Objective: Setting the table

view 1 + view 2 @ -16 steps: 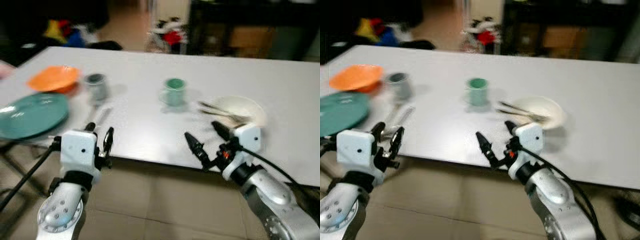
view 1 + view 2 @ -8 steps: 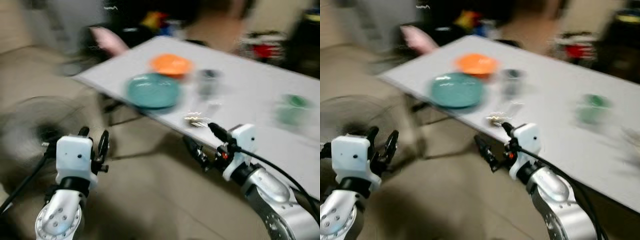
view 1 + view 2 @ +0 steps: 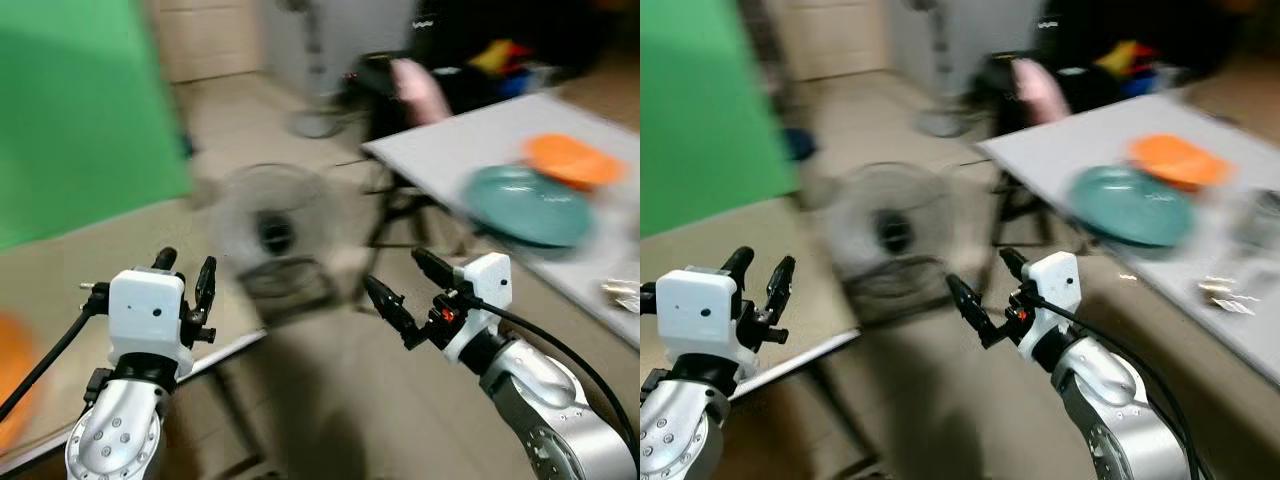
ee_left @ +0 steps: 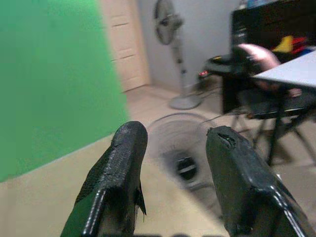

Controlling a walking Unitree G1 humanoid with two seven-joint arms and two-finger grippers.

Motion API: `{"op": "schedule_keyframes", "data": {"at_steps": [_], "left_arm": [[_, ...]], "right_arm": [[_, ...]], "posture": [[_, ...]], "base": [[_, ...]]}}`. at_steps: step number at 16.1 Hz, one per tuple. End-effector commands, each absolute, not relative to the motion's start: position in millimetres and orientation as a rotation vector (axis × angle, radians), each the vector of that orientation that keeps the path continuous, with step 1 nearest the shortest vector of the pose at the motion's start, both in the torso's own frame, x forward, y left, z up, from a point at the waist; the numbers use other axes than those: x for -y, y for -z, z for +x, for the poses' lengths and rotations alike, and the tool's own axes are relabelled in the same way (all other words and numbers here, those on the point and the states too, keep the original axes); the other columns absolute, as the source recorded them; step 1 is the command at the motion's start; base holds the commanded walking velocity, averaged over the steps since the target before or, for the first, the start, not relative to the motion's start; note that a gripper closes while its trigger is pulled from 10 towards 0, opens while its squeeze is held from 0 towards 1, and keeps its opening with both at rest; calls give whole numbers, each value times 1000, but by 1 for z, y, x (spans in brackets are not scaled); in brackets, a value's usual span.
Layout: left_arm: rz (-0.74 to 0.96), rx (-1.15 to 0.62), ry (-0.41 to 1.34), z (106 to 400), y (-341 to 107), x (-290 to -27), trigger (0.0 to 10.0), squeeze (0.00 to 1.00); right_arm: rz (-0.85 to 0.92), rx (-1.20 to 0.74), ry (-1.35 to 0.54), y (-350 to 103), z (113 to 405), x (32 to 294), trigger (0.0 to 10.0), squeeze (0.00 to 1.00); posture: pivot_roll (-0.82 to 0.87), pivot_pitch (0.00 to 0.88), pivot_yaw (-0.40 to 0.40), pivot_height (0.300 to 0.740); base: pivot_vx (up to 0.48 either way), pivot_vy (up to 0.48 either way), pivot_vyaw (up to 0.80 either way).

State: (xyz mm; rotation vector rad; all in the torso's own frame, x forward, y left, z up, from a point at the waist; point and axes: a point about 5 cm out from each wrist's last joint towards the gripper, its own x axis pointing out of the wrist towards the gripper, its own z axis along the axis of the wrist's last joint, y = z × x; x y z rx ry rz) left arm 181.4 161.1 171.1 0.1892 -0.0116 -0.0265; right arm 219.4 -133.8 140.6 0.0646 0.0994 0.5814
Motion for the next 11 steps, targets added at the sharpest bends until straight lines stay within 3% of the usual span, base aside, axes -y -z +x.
{"op": "schedule_keyframes", "data": {"at_steps": [1,5,11], "left_arm": [[189,23,33,180,-175,-159,10000,0],[198,30,40,181,-177,-159,10000,0],[200,27,41,180,-178,-159,10000,0]], "right_arm": [[67,-104,-570,-138,221,138,10000,0],[80,-94,-571,-138,221,139,10000,0],[139,-114,-519,-135,221,144,10000,0]], "posture": [[-13,0,20,740],[-11,0,19,740],[-9,0,13,740]], "base": [[0,368,800],[0,366,800],[0,359,0]]}}
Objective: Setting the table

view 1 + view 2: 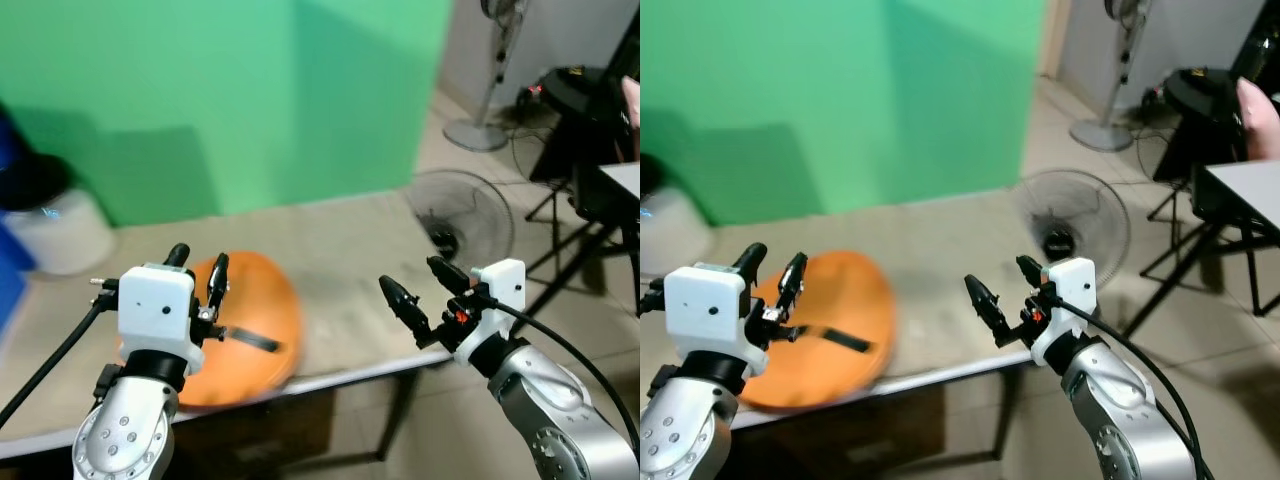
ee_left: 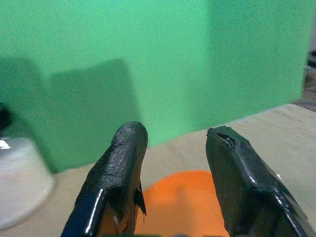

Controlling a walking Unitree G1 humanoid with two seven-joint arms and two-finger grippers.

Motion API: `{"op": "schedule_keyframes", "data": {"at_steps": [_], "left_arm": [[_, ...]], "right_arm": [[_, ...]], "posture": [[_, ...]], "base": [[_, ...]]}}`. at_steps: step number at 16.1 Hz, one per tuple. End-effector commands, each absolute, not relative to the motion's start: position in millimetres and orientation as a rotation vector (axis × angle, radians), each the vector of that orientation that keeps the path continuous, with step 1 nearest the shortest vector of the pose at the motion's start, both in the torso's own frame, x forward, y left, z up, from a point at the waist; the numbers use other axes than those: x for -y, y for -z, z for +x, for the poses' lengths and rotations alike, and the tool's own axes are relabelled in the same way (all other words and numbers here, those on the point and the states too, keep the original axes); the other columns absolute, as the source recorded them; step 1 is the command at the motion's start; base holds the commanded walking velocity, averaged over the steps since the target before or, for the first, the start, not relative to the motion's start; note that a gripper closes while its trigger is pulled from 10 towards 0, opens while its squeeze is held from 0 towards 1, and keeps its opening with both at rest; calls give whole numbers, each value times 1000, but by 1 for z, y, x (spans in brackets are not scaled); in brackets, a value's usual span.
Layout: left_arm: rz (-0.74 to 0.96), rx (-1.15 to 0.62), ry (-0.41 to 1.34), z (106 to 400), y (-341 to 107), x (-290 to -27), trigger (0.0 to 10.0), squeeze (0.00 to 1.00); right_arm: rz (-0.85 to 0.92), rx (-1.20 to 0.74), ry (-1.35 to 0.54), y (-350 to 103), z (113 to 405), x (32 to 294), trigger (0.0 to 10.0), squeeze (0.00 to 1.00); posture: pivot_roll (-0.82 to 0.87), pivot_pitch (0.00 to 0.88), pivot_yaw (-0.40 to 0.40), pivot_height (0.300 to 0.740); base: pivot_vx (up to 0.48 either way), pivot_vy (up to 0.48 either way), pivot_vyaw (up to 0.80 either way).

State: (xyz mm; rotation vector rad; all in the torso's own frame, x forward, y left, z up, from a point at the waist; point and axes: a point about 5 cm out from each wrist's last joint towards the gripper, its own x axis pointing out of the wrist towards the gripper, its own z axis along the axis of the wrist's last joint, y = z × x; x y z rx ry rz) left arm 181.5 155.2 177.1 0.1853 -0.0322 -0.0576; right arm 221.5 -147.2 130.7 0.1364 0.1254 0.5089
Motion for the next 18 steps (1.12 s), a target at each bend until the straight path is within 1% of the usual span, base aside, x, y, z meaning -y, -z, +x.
{"op": "schedule_keyframes", "data": {"at_steps": [1,5,6,8,9,12,15,16,17,18], "left_arm": [[202,27,45,180,-179,-159,10000,0],[183,32,30,183,-182,-164,10000,0],[160,35,12,185,-183,-167,10000,0],[176,29,-1,190,-183,-171,10000,0],[192,33,-20,193,-184,-174,10000,0],[224,39,-9,198,-185,-174,10000,0],[202,37,17,202,-184,-168,10000,0],[187,38,15,202,-184,-167,10000,0],[152,38,1,202,-183,-168,10000,0],[151,29,1,201,-183,-168,10000,0]], "right_arm": [[145,-114,-507,-134,221,145,10000,0],[167,-93,-472,-139,222,145,10000,0],[179,-107,-469,-139,222,143,10000,0],[190,-107,-457,-141,224,142,10000,0],[184,-102,-442,-141,224,143,10000,0],[189,-97,-416,-143,223,145,10000,0],[188,-96,-403,-145,223,149,10000,0],[189,-95,-398,-146,223,151,10000,0],[177,-100,-396,-146,223,152,10000,0],[174,-102,-395,-147,224,152,10000,0]], "posture": [[-9,0,13,740],[-6,0,13,740],[-8,0,12,740],[-8,0,9,740],[-11,0,8,740],[-20,0,5,740],[-35,0,5,740],[-39,0,2,740],[-40,0,-1,740],[-41,0,-3,740]], "base": [[0,334,0],[0,313,0],[0,386,-719],[0,476,-800],[0,0,-800],[0,-480,-800],[0,-480,-665],[0,-480,0],[0,0,0],[0,0,0]]}}
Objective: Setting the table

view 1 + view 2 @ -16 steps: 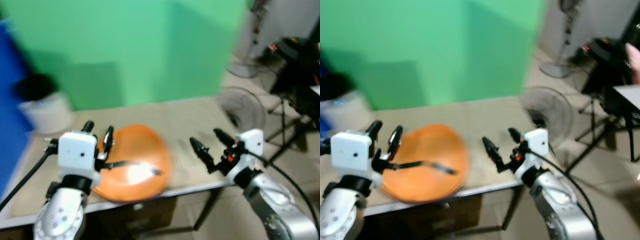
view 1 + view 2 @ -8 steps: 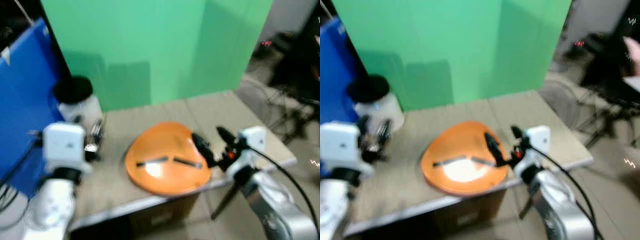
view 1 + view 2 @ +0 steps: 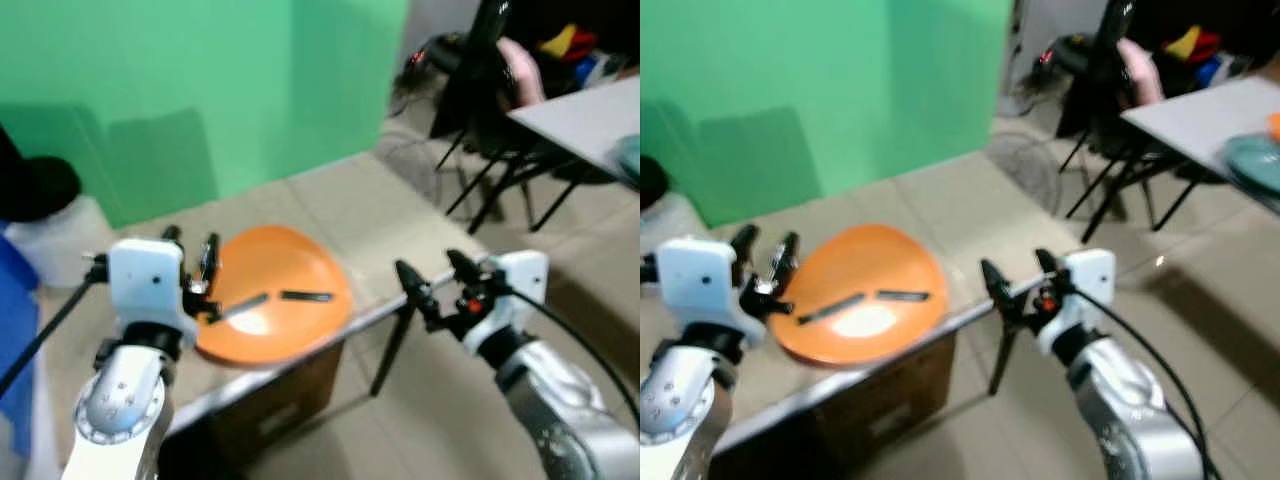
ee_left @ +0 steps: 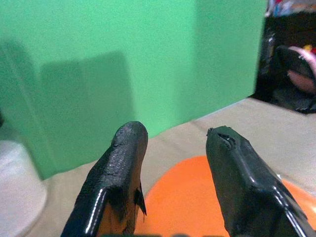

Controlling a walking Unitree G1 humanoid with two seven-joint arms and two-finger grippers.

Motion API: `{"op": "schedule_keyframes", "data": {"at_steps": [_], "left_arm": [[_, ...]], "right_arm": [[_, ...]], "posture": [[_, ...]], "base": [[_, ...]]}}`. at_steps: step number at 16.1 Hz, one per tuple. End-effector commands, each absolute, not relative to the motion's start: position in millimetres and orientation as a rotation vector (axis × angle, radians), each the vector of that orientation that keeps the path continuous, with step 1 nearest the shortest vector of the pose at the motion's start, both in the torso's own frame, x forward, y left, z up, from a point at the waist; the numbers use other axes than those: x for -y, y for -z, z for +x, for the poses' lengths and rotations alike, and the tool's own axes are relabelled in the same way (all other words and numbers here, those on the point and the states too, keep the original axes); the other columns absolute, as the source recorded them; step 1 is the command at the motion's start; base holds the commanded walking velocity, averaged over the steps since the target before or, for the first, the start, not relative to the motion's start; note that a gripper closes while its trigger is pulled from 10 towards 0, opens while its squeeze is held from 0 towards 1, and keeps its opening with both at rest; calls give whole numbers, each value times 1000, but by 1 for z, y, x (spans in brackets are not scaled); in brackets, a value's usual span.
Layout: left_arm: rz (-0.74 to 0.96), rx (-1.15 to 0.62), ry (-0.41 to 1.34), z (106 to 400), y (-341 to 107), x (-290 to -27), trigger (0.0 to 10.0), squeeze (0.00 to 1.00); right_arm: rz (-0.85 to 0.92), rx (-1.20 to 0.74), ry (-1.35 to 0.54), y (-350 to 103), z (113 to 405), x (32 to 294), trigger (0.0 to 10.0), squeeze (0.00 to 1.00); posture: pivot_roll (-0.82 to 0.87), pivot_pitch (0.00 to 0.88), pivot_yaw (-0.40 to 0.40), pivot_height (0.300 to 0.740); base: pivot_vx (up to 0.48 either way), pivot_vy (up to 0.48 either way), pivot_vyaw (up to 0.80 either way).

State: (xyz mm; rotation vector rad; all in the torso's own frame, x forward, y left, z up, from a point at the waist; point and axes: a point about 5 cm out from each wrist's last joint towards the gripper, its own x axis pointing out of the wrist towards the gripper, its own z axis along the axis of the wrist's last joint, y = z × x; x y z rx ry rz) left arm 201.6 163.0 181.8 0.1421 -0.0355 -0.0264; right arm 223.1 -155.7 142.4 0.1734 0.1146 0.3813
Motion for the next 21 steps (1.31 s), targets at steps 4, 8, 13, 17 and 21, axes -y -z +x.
{"op": "schedule_keyframes", "data": {"at_steps": [4,8,13,17,21], "left_arm": [[148,-39,-36,198,-175,-185,10000,0],[21,-113,-5,194,-162,-195,10000,1000],[-83,-322,51,204,-125,-209,10000,1000],[-141,-316,-8,203,-123,-227,10000,0],[-362,-296,67,200,-118,-225,10000,0]], "right_arm": [[151,-122,-433,-150,229,150,10000,0],[140,-128,-463,-154,239,147,10000,0],[105,-234,-538,-143,252,118,10000,0],[125,-304,-597,-135,271,97,10000,0],[198,-356,-655,-134,287,81,10000,1000]], "posture": [[-38,2,-15,740],[-35,25,-21,740],[-52,68,-9,740],[-52,82,-7,740],[-53,77,-20,740]], "base": [[0,0,0],[0,0,0],[0,0,0],[0,0,0],[0,0,0]]}}
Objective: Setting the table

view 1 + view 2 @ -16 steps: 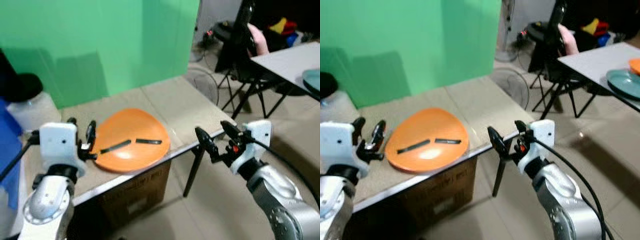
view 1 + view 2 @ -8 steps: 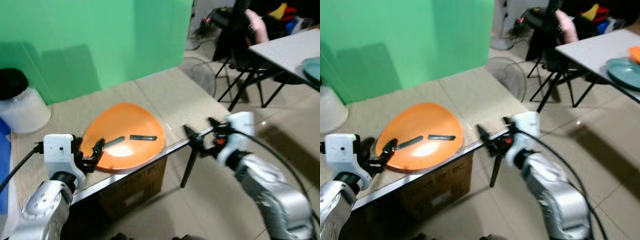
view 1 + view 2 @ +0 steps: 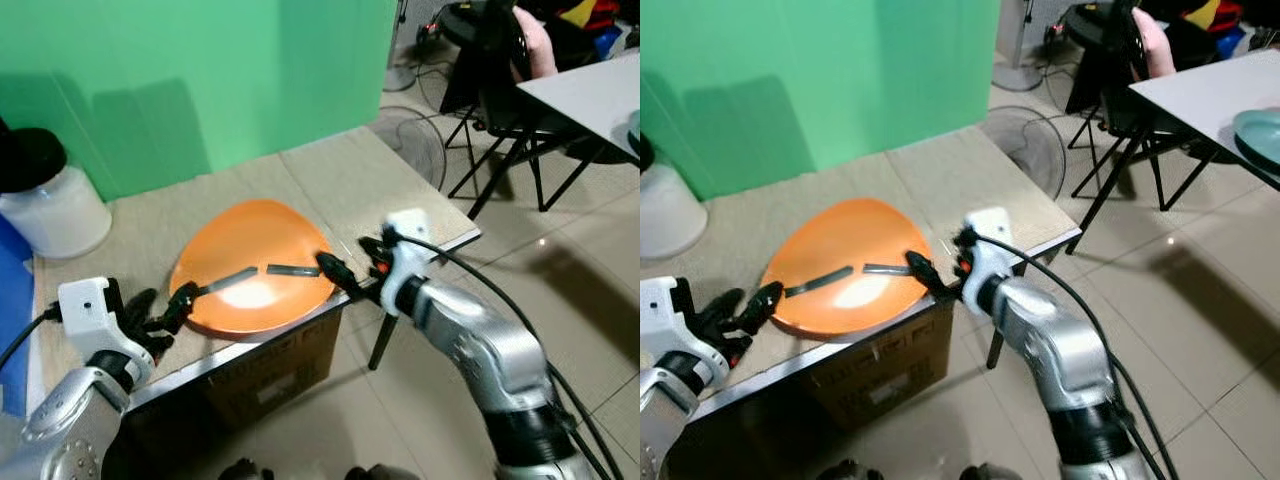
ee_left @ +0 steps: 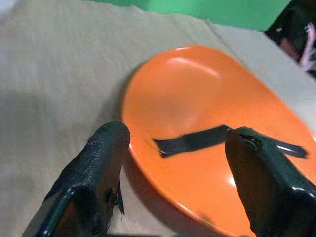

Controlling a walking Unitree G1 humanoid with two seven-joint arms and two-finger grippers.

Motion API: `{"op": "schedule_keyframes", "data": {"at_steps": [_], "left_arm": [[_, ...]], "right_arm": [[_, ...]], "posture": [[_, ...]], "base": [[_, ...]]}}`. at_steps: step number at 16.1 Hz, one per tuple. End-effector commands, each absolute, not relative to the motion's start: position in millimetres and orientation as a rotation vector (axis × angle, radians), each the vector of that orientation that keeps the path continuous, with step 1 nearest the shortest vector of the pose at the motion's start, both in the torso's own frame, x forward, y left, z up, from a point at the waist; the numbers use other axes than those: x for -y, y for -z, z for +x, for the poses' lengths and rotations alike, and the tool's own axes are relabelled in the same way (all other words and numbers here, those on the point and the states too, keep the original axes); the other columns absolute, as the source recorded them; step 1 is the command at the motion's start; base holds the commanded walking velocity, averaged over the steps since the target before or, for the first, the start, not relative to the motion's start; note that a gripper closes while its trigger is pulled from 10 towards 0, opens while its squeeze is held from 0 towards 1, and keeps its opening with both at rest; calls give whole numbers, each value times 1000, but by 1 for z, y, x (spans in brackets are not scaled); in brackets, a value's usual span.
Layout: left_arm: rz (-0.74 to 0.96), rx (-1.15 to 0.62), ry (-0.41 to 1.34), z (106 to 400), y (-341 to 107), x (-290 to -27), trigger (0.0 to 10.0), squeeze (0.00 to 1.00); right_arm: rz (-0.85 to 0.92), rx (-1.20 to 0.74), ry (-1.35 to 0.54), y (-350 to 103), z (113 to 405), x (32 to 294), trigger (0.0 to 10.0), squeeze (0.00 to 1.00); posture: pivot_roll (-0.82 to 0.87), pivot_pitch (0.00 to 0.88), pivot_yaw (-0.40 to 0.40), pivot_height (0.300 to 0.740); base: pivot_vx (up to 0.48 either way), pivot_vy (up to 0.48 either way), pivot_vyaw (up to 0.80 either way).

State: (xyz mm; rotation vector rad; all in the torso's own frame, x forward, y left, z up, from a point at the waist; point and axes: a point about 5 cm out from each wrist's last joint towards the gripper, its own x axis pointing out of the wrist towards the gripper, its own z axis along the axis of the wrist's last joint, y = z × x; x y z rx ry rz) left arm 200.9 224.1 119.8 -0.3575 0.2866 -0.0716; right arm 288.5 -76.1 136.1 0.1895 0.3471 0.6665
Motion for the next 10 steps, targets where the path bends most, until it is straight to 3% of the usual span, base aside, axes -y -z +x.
{"op": "schedule_keyframes", "data": {"at_steps": [1,2,3,4,8,10], "left_arm": [[-413,-315,85,199,-113,-225,10000,0],[-432,-320,90,198,-112,-226,10000,0],[-498,-352,52,197,-103,-232,10000,0],[-505,-356,35,197,-100,-234,10000,0],[-653,-342,22,195,-97,-240,10000,0],[-758,-317,96,197,-98,-236,10000,0]], "right_arm": [[223,-375,-658,-136,295,76,10000,1000],[233,-385,-655,-137,298,74,10000,1000],[278,-417,-620,-135,306,73,10000,604],[292,-421,-612,-135,307,74,10000,0],[343,-454,-658,-132,300,77,10000,0],[363,-506,-704,-125,294,75,10000,0]], "posture": [[-50,75,-28,740],[-50,75,-30,740],[-52,70,-37,740],[-55,70,-37,740],[-58,72,-36,740],[-63,73,-31,740]], "base": [[0,0,0],[0,0,0],[0,0,0],[0,0,0],[0,0,0],[0,0,0]]}}
